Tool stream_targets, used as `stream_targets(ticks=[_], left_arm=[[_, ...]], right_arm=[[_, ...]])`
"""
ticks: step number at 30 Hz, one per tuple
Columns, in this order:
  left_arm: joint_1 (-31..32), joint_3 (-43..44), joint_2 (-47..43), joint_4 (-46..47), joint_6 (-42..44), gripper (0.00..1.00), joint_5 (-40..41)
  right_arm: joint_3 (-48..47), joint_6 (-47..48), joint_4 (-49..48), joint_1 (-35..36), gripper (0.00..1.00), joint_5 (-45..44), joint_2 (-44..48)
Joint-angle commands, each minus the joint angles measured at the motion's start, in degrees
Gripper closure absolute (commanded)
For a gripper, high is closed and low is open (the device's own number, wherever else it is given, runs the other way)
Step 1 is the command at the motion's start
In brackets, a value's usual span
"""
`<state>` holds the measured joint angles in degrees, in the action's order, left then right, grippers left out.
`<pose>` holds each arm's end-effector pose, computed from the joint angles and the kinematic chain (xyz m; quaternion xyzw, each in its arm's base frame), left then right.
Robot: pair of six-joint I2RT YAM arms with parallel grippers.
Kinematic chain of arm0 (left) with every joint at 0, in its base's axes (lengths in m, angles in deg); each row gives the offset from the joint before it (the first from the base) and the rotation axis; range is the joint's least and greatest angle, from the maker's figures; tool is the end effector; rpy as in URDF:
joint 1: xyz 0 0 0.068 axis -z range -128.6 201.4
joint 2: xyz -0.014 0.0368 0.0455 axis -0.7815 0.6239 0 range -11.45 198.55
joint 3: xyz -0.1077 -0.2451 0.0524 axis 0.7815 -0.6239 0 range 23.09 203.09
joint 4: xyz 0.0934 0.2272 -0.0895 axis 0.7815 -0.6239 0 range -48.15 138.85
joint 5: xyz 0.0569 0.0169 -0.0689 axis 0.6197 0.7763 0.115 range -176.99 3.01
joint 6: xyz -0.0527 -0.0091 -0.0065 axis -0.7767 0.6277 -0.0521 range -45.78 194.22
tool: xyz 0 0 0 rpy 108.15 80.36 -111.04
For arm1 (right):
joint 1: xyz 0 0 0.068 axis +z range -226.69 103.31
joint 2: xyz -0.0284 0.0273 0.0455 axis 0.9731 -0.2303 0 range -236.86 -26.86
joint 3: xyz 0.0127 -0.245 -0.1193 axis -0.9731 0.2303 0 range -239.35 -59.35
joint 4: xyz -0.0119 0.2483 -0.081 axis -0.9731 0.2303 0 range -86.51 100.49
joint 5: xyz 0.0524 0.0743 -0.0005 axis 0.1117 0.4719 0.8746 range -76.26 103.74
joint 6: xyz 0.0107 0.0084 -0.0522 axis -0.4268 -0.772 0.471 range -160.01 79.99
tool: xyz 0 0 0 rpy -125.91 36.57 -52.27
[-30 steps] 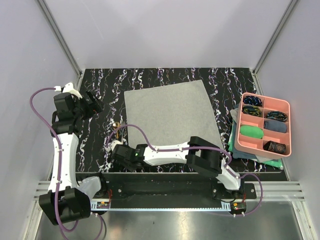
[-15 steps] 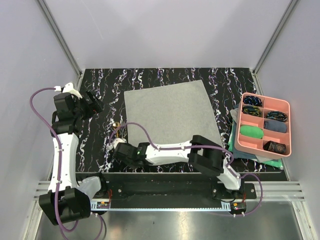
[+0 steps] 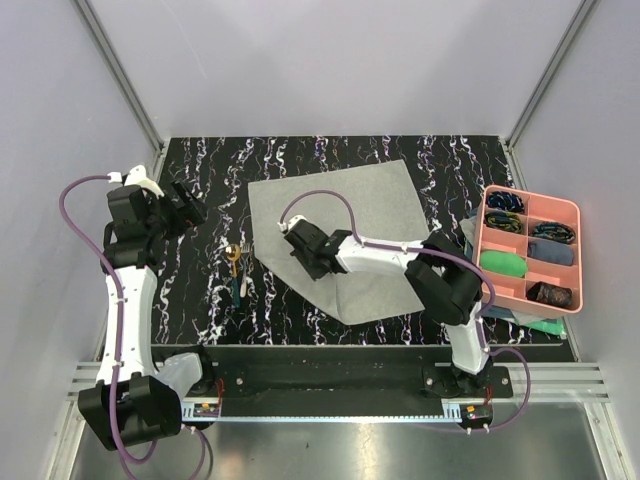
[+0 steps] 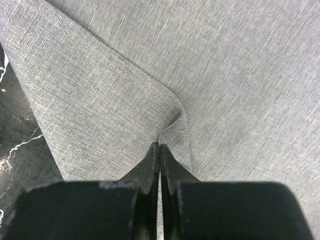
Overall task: Fold the napkin, place the utensils inside, and roll it up
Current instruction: Fold the napkin
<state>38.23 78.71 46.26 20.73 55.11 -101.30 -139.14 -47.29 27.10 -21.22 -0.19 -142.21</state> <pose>0.2160 0.0415 0.3331 -0.1795 0.8436 -0.1335 0.4882 0.2468 0.3435 0.1651 -0.3612 0.8867 0.0375 0.2861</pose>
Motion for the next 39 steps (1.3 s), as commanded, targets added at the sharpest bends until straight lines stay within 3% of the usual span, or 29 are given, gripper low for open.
stream_targets(ticks=[1, 24, 29, 31, 34, 37, 39], left_arm=[[-0.5, -0.2, -0.6, 3.1, 0.0, 0.01, -0.4], [-1.2, -0.2, 1.6, 3.2, -0.5, 0.01, -2.7], [-1.2, -0.2, 2.1, 3.3, -0.7, 0.01, -3.4], [-1.2, -0.2, 2.2, 3.4, -0.8, 0.01, -3.6], [-1.3, -0.2, 2.3, 3.4, -0.9, 0.01, -4.1], [-1.3, -0.2, 2.3, 3.7, -1.2, 0.01, -4.9], [-1.3, -0.4, 2.2, 3.9, -1.3, 0.01, -4.9]], right_arm=[[-1.3, 2.6, -3.0, -3.1, 1.00, 3.0, 3.7], [-11.9, 12.4, -5.9, -21.3, 1.00, 0.1, -6.8], [-12.1, 12.0, -5.3, -23.6, 1.00, 5.0, -6.0], [-10.7, 10.6, -5.0, -23.8, 0.93, 9.5, -3.9], [-8.5, 9.7, -4.5, -24.2, 0.72, 16.1, -2.2], [-7.6, 8.6, -3.2, -24.2, 0.64, 19.4, -2.3], [-6.9, 8.3, -3.3, -24.2, 0.63, 20.2, -2.4]])
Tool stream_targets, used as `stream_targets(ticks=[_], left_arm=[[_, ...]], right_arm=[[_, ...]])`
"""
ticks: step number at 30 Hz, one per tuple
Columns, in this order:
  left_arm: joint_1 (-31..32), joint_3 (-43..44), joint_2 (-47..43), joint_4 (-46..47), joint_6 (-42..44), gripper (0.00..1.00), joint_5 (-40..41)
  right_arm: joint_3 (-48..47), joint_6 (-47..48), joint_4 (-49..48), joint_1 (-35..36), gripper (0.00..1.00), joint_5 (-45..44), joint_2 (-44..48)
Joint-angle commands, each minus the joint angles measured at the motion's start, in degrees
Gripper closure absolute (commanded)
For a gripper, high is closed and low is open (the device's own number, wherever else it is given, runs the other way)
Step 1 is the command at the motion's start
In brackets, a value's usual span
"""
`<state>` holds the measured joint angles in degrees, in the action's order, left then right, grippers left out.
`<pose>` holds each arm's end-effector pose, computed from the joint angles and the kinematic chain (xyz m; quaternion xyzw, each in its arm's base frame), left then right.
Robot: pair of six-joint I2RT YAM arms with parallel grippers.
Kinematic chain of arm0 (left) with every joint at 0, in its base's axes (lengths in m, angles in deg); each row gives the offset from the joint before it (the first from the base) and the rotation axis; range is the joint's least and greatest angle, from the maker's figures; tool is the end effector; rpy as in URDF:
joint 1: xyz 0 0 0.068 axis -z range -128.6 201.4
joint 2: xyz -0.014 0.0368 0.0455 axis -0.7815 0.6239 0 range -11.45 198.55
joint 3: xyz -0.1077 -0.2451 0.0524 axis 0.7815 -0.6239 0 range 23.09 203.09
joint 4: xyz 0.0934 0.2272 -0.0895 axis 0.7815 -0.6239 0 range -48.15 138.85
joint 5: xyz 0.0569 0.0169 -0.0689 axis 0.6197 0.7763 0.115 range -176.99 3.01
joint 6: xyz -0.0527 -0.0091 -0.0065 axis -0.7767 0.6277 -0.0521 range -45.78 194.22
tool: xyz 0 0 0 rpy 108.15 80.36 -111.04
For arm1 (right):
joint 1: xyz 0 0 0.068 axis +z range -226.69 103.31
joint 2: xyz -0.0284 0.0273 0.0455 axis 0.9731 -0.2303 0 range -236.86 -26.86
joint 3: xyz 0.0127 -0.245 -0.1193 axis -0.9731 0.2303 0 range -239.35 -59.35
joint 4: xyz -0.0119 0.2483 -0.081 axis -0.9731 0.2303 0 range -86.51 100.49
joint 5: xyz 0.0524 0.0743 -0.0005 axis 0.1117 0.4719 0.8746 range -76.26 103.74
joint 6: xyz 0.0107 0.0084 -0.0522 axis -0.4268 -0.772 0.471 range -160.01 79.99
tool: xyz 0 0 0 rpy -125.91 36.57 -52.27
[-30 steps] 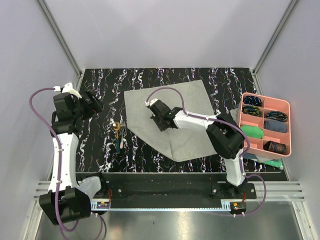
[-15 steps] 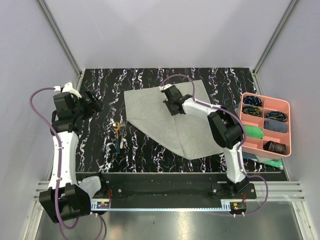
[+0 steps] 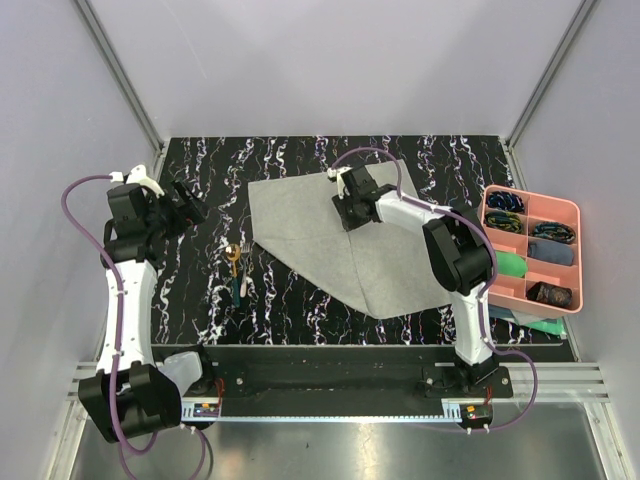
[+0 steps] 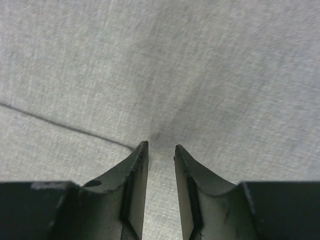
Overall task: Fold the napkin, place the utensils inside, and roll it up
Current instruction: Fold the napkin
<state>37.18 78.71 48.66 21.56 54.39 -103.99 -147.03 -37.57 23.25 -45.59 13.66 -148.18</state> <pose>0.2248 0.0462 0.3261 -0.1842 0.8473 -0.1526 0.4742 0.3937 0.2374 0.1652 -0.2737 0.9091 0.0771 0.3044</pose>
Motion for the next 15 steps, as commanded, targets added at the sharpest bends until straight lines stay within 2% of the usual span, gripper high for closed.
stream_targets(ticks=[1, 15], left_arm=[[-0.3, -0.5, -0.2, 3.0, -0.6, 0.01, -2.3], [-0.3, -0.6, -0.4, 3.1, -0.6, 0.01, -1.9]], right_arm=[[1.2, -1.7, 0.5, 0.2, 0.63, 6.5, 3.5], [3.7, -2.1, 0.7, 0.3, 0.61, 8.3, 5.7]])
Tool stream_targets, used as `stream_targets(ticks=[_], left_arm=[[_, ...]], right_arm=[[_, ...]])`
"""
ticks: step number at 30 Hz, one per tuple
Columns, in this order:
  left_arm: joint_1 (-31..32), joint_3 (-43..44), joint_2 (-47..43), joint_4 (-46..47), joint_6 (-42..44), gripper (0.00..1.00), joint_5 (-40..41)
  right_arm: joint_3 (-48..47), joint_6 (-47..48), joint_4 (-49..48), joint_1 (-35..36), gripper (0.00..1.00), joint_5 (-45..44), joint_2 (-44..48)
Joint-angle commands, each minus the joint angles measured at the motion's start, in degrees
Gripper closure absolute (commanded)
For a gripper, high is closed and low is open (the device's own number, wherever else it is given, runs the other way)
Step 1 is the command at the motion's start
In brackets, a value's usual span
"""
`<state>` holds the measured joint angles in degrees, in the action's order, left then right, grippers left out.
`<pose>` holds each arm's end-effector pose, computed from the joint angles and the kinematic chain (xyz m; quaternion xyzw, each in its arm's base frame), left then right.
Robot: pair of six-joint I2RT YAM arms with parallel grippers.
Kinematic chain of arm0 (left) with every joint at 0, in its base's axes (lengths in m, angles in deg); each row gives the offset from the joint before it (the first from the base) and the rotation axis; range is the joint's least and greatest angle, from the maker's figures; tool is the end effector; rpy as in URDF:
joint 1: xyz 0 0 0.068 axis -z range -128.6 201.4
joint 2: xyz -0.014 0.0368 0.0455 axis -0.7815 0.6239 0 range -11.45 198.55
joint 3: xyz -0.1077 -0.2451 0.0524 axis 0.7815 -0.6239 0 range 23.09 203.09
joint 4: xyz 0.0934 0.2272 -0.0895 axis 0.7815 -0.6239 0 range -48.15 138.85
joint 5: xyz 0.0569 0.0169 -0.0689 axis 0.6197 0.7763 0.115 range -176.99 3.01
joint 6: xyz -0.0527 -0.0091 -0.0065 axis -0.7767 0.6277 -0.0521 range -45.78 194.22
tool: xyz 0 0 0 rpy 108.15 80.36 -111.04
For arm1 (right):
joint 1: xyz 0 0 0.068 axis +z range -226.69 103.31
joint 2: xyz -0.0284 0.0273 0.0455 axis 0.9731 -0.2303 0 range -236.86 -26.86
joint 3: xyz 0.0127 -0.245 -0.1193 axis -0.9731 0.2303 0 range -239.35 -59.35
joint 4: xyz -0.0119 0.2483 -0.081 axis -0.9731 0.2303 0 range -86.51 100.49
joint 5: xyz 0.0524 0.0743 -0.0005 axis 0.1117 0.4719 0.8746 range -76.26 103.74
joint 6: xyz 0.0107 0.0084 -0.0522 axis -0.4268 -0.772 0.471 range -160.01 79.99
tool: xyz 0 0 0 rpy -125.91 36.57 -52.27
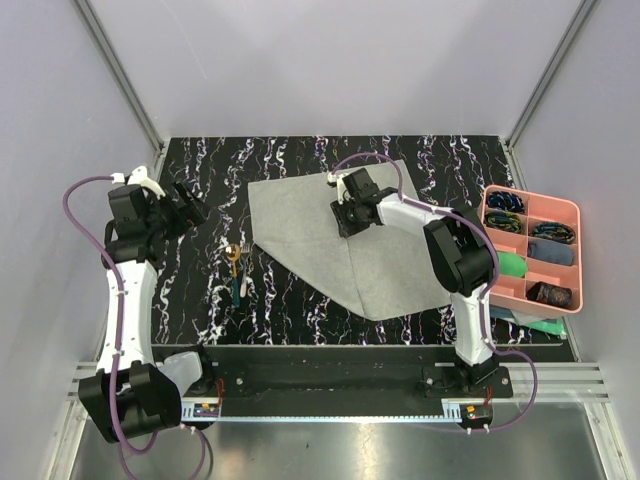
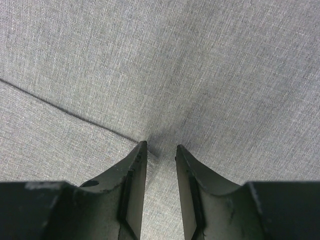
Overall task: Fold the napkin, place the utensils inside, and roll it up
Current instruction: Fold the napkin
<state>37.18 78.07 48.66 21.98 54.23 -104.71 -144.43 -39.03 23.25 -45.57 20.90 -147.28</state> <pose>0.2250 0.0458 0.3230 -0.1828 0.8480 -0.1587 0.4716 0.3836 0.2368 0.1586 -0.2812 0.9098 0.1353 0.2735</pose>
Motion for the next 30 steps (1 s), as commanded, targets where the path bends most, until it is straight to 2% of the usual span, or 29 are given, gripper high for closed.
stream_targets(ticks=[1, 12, 30], left_arm=[[-0.4, 0.1, -0.5, 2.8, -0.4, 0.01, -1.2], [-0.3, 0.0, -0.6, 2.9, -0.5, 0.01, -1.4], [-0.3, 0.0, -0.8, 3.0, -0.5, 0.01, -1.7]], right_arm=[[1.6, -0.6, 0.6, 0.3, 0.61, 1.1, 5.1], [2.6, -2.8, 1.8, 0.3, 0.56, 3.1, 6.8], [1.4, -2.4, 4.3, 1.1, 0.60, 4.6, 3.1]])
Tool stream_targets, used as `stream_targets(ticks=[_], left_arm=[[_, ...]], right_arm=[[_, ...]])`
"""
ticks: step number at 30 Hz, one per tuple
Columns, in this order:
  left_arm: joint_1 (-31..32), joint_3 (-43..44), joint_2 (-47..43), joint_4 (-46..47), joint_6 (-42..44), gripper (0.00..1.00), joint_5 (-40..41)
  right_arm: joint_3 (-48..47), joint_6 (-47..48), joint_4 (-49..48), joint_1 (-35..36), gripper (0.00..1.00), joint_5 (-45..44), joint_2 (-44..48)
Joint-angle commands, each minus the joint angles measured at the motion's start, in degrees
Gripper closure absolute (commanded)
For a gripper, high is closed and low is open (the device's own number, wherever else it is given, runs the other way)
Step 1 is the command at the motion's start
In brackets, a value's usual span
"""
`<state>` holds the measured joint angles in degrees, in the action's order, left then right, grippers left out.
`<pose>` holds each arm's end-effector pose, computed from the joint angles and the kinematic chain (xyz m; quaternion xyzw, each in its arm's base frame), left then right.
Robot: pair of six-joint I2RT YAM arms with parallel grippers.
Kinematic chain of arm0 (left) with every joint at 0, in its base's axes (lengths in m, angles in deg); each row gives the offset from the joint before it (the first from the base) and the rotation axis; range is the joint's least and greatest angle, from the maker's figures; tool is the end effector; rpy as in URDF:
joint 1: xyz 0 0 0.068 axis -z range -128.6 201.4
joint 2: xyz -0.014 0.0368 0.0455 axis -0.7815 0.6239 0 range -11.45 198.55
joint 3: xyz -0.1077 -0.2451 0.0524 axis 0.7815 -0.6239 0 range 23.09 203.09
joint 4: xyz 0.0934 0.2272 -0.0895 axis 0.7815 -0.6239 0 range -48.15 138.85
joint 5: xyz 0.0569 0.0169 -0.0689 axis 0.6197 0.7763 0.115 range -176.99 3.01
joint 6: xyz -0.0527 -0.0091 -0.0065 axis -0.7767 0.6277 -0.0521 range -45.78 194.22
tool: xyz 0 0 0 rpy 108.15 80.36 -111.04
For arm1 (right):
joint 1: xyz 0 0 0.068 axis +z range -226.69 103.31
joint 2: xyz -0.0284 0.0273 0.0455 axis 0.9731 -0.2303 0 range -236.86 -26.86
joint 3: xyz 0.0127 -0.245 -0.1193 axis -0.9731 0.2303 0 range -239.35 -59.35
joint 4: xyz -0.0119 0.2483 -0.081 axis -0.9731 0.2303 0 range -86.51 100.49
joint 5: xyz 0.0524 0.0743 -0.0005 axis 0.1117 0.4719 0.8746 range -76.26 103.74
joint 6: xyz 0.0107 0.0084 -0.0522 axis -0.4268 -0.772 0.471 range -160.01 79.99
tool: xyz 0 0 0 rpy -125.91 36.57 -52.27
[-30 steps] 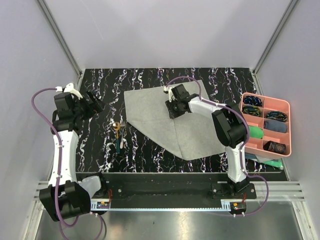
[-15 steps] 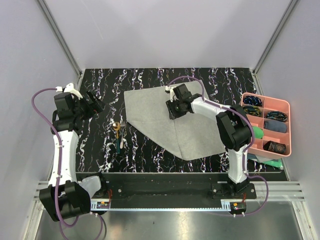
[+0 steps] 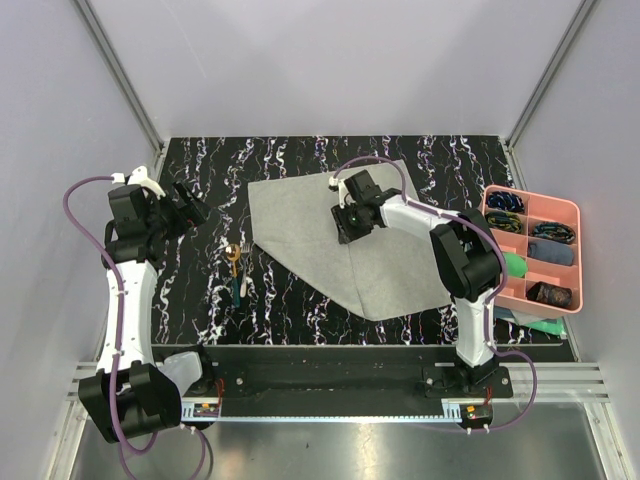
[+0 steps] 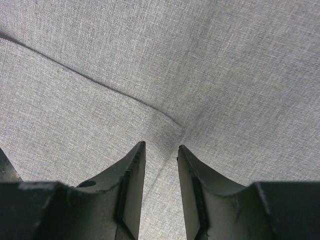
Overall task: Fold the napkin, place the utensils inside, and roll it up
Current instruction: Fold the napkin
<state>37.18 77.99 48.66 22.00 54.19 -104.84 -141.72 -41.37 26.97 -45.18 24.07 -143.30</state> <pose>0.2250 0.0458 0.3226 -0.1827 0.8481 -0.1598 0.4709 0.3655 0.2315 0.1703 -0.2730 0.9168 0.1616 0.2424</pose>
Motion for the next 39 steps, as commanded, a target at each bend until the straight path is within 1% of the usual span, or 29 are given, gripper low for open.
stream_targets(ticks=[1, 9, 10, 13, 16, 17, 19, 20, 21, 24, 29, 34, 35, 39], left_arm=[[-0.3, 0.0, -0.8, 2.9, -0.4, 0.01, -1.7], [-0.3, 0.0, -0.9, 2.9, -0.4, 0.01, -1.7], [-0.3, 0.0, -1.0, 2.9, -0.4, 0.01, -1.7], [-0.3, 0.0, -1.1, 3.0, -0.4, 0.01, -1.7], [-0.4, 0.0, -1.1, 3.0, -0.4, 0.01, -1.8], [-0.3, 0.0, -1.0, 3.0, -0.4, 0.01, -1.8], [-0.4, 0.0, -1.1, 3.0, -0.4, 0.01, -1.8], [-0.3, 0.0, -1.1, 3.0, -0.4, 0.01, -1.8], [-0.3, 0.0, -1.2, 3.0, -0.4, 0.01, -1.8], [-0.4, 0.0, -1.1, 3.2, -0.4, 0.01, -1.6], [-0.4, -0.1, -0.7, 3.2, -0.4, 0.01, -1.8], [-0.4, -0.2, 0.0, 3.5, -0.6, 0.01, -2.3], [-0.4, -0.2, 0.2, 3.5, -0.6, 0.01, -2.4], [-0.5, -0.2, 1.0, 3.6, -0.7, 0.01, -2.8]], right_arm=[[-1.5, 0.0, 0.7, 0.7, 0.60, 1.4, -1.1], [-2.1, 0.0, 1.2, 0.8, 0.62, 1.4, -2.4], [-2.1, 0.0, 1.1, 0.8, 0.65, 1.4, -2.3], [-2.3, 0.1, 1.2, 0.8, 0.70, 1.1, -2.3], [-2.5, 0.0, 1.4, 0.9, 0.78, 0.5, -1.9], [-2.5, 0.0, 1.5, 0.9, 0.86, 0.4, -1.8], [-2.6, 0.0, 1.4, 1.0, 0.92, 0.0, -1.4], [-2.6, -0.1, 1.5, 0.9, 0.98, -0.2, -1.2], [-2.7, -0.2, 1.4, 1.0, 1.00, -0.5, -1.2], [-3.0, -0.1, 1.4, 0.9, 1.00, -2.5, 0.0], [-5.2, 1.2, 1.6, 0.4, 1.00, -10.1, 0.2], [-9.5, 1.1, 1.7, -2.0, 1.00, -13.0, -2.9], [-11.0, 2.7, 1.6, -2.8, 1.00, -13.3, -3.3], [-15.3, 4.0, 1.8, -5.4, 1.00, -14.8, -7.3]])
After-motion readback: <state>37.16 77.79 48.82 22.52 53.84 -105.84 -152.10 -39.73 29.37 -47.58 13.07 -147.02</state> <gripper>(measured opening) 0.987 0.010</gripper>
